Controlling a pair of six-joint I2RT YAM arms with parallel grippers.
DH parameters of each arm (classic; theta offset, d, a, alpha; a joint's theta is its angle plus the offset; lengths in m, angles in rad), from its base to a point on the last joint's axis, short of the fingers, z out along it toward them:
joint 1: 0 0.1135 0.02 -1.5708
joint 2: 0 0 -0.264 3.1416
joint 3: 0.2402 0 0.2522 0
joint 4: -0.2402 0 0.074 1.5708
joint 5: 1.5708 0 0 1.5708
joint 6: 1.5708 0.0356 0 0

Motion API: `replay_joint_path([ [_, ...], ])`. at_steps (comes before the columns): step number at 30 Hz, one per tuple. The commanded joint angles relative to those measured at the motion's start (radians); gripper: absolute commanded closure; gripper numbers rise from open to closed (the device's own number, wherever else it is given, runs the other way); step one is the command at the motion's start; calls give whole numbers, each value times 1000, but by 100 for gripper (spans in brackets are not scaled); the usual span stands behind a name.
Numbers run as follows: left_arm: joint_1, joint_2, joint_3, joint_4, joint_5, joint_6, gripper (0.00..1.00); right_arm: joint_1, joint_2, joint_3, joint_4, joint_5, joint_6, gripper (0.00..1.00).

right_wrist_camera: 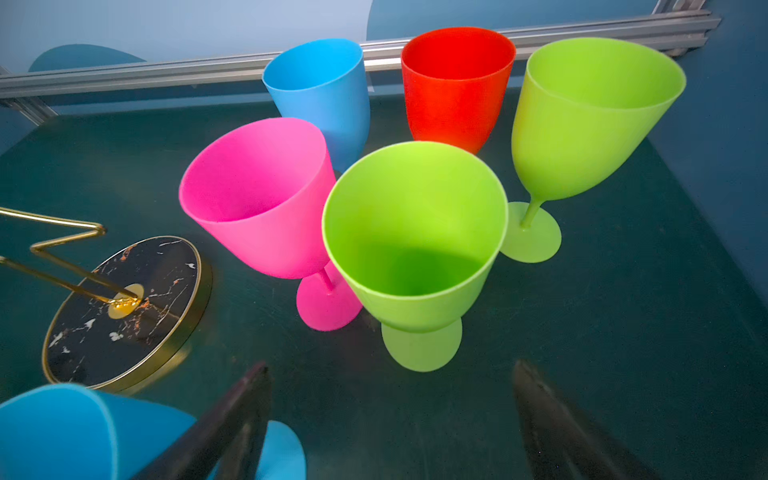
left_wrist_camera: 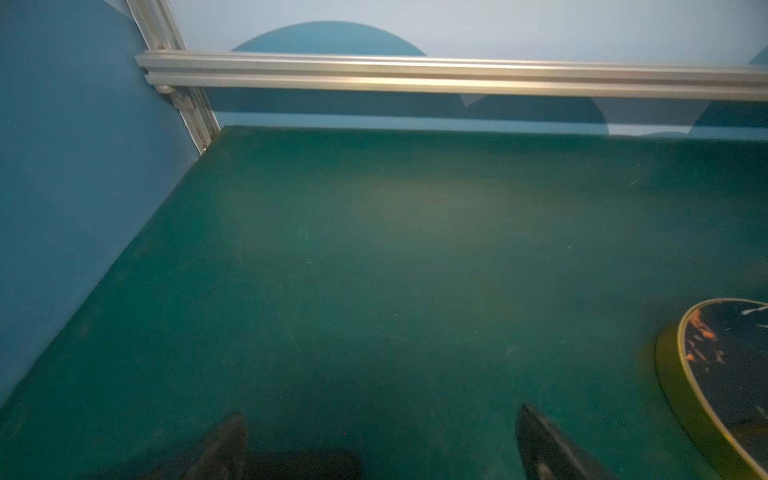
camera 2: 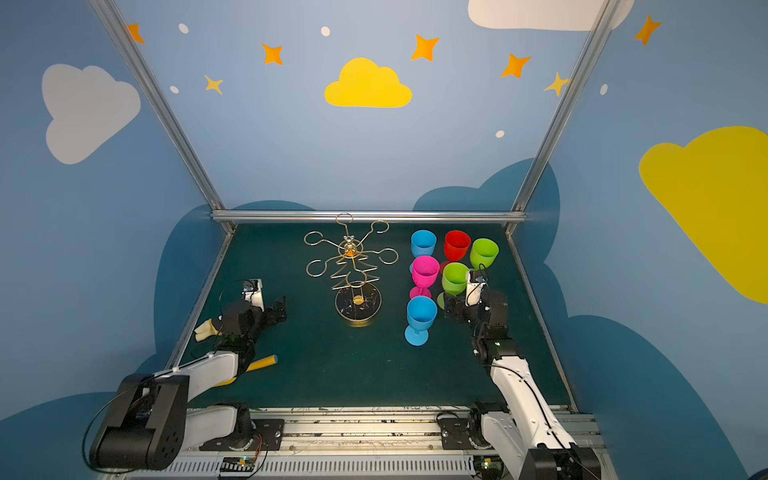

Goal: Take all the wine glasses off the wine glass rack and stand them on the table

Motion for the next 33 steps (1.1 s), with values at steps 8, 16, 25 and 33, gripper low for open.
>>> replay_joint_path([
  [8,3,204,103,94,-59,22,1,-14,112,-26,181,62,-43,11],
  [16,7,228,105,127,-77,6,0,-15,202,-53,252,43,-43,11],
  [25,7,224,115,104,-77,6,0,-16,288,-70,364,53,-61,11],
  [33,8,224,116,104,-76,5,1,-18,364,-100,481,29,-73,11],
])
